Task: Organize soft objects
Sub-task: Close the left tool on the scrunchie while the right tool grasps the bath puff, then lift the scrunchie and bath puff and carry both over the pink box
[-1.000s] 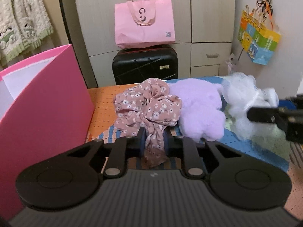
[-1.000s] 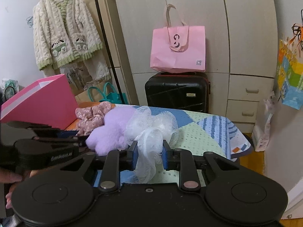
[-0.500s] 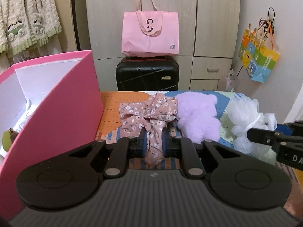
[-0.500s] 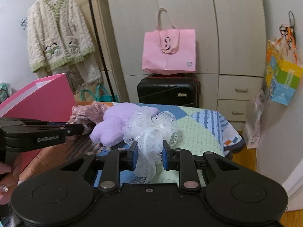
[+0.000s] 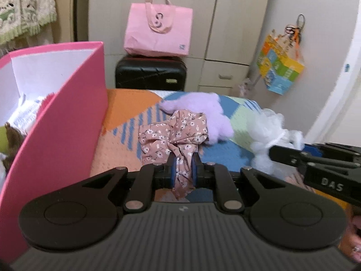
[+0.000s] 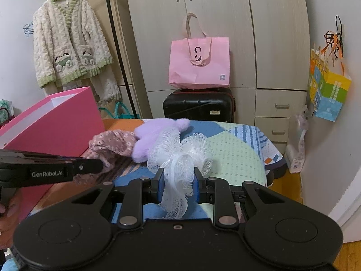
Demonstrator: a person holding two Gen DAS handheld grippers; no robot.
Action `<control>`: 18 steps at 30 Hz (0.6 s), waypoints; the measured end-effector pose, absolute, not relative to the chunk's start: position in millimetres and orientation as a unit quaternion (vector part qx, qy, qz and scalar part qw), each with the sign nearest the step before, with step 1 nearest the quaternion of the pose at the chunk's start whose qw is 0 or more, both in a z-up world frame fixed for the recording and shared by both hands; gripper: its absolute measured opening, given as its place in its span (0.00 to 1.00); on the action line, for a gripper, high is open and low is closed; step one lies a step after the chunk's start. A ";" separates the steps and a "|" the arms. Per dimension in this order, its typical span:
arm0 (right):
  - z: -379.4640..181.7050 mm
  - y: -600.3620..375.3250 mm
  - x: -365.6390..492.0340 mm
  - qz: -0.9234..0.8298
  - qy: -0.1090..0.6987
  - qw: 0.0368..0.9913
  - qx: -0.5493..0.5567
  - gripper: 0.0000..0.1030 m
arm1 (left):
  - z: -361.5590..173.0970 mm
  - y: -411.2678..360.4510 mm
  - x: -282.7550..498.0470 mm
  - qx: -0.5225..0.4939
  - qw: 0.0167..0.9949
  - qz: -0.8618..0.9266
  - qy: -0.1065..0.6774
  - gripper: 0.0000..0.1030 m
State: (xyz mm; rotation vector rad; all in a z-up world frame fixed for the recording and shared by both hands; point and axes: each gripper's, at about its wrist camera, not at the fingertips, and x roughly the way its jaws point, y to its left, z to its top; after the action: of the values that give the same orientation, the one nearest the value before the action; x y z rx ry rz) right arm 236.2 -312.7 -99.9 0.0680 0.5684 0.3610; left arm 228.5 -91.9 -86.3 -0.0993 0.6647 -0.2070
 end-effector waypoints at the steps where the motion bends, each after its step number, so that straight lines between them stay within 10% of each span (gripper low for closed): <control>1: -99.7 -311.7 233.5 0.177 0.279 0.943 0.033 0.28 | -85.7 -91.7 226.0 -0.051 0.938 -0.106 0.327 0.12; 12: -96.1 -306.6 211.7 0.172 0.282 0.943 0.024 0.28 | -84.6 -89.7 203.5 -0.061 0.920 -0.155 0.356 0.15; 16: -97.6 -306.6 206.1 0.170 0.283 0.944 0.025 0.28 | -85.9 -97.0 198.9 -0.029 0.925 -0.167 0.341 0.64; 18: -97.9 -308.6 203.5 0.167 0.282 0.944 0.027 0.28 | -83.5 -98.3 196.5 -0.015 0.937 -0.160 0.311 0.70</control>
State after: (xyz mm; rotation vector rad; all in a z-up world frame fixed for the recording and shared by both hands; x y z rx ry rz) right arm 203.5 -308.6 -97.9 0.0549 0.5757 0.3411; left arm 196.5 -98.3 -83.5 -0.0313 0.6365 -0.3270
